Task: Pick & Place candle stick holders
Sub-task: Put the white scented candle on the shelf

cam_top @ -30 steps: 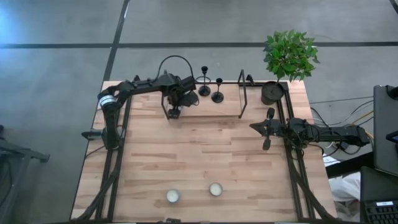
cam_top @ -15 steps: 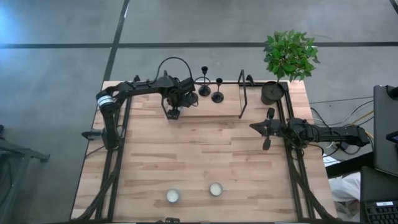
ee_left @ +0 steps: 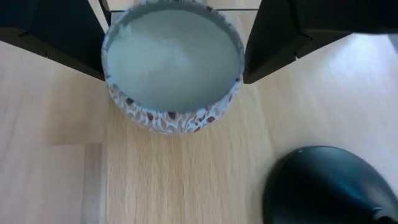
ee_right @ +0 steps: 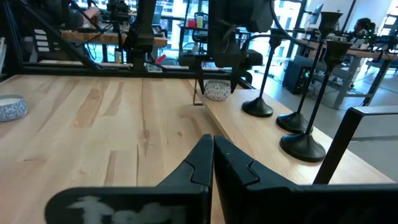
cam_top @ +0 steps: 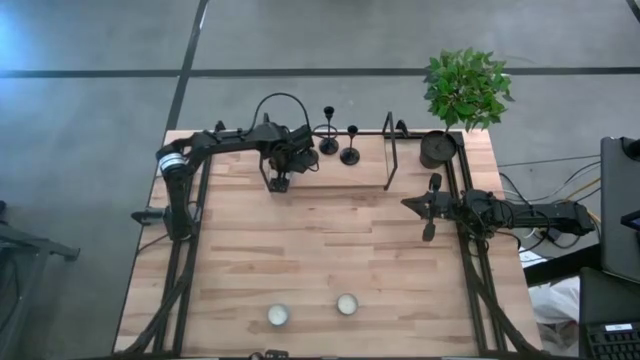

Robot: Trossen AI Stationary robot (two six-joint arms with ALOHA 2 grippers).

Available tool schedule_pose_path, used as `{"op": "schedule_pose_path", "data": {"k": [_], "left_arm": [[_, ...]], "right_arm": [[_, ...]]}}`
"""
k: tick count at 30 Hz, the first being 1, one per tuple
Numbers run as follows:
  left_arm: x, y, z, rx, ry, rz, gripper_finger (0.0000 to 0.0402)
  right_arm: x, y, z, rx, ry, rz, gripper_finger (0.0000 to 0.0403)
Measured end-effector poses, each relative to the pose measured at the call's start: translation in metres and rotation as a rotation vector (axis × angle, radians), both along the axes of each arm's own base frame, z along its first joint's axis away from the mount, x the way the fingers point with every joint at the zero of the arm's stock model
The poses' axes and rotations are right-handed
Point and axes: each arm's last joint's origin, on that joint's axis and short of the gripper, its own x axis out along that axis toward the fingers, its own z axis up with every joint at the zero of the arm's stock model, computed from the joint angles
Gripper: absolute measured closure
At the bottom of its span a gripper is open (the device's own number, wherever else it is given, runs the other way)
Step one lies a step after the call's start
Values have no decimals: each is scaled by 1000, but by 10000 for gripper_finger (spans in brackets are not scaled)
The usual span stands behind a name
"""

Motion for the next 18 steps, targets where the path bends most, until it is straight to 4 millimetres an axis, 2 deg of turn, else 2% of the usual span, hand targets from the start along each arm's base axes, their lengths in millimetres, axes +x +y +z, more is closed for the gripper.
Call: {"op": "schedule_pose_path", "data": {"k": [18], "left_arm": [[1,0,4,-4,-2,32,48]], "right_arm": [[0,0,0,0,0,0,394]]}}
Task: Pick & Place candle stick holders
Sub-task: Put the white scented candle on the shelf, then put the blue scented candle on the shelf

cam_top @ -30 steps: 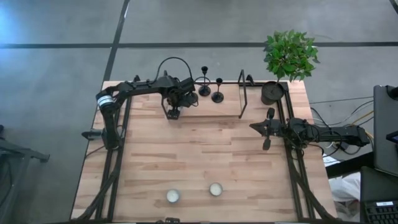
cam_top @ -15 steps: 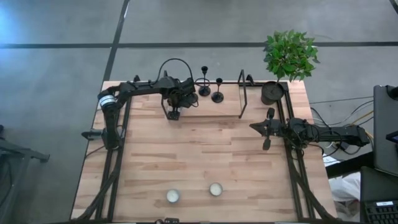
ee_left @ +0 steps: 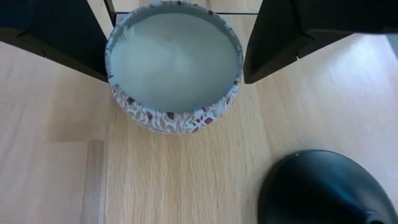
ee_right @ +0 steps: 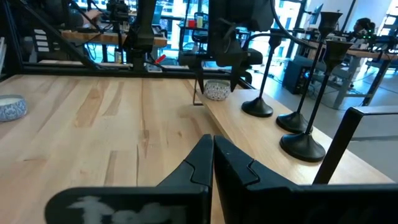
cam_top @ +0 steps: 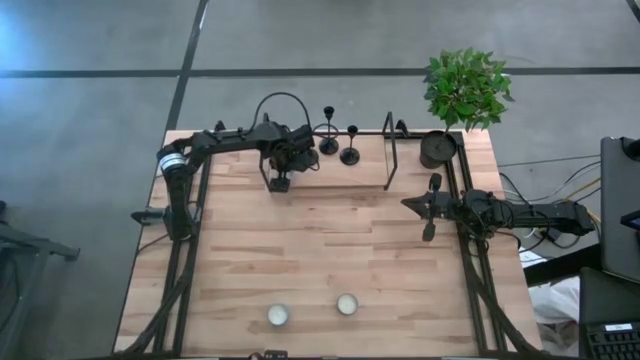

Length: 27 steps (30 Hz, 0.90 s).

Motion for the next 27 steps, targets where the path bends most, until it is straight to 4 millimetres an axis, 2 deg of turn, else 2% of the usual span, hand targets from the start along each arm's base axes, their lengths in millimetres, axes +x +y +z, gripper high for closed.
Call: {"op": "schedule_pose_path", "data": {"k": [27], "left_arm": [[2,-2,27,-2,15,31,46]], "right_arm": [[0,0,0,0,-1,0,394]]}}
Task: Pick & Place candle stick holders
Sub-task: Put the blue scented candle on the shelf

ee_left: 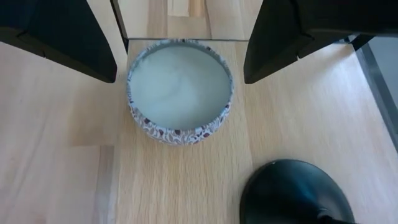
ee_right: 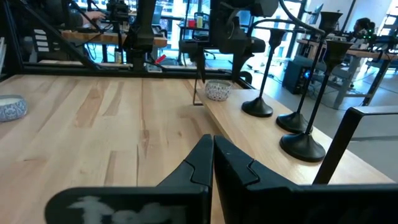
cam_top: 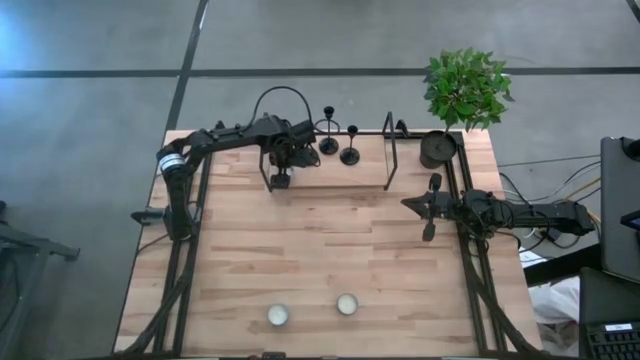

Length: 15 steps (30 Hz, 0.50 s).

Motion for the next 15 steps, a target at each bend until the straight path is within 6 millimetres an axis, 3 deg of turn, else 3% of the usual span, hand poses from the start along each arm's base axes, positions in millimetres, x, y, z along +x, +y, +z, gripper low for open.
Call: {"op": "schedule_pose_path", "data": {"k": [8,15], "left_arm": [[4,-10,16,-7,17,2,46],[12,-31,38,21,35,-43,46]], "right_arm": [[0,0,0,0,0,0,394],[0,0,0,0,0,0,394]]}}
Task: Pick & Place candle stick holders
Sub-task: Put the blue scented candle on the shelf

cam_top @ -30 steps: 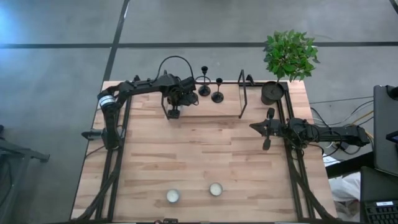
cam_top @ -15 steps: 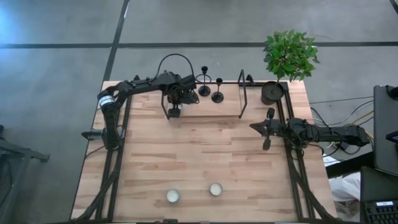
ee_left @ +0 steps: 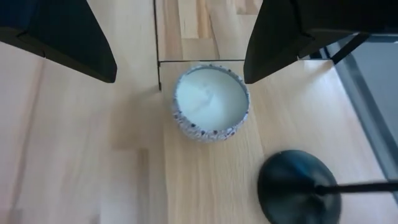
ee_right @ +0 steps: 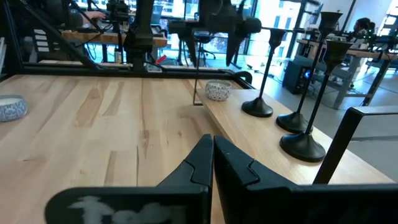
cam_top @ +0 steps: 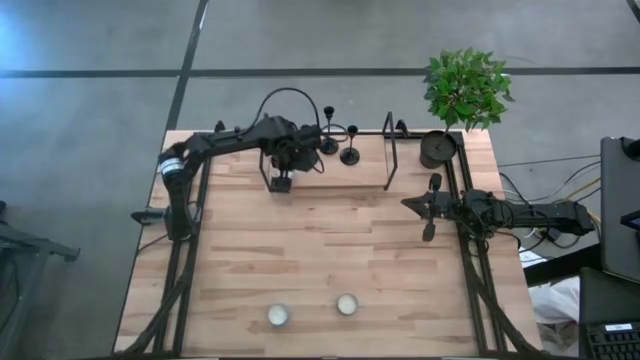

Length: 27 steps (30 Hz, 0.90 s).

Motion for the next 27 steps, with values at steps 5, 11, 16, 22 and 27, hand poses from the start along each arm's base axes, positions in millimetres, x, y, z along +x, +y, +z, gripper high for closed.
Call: {"op": "schedule_pose_path", "data": {"k": [5,11,16,22,27], "left_arm": [[1,-21,25,23,-50,-5,46],[-13,-58,91,81,-262,-6,46],[-42,-90,150,76,-553,121,46],[-80,-106,182,-15,-775,347,46],[-100,-109,188,-68,-793,451,46]], "right_arm": [[0,0,0,0,0,0,394],[0,0,0,0,0,0,394],[0,0,0,0,0,0,394],[0,0,0,0,0,0,394],[0,0,0,0,0,-1,394]]}}
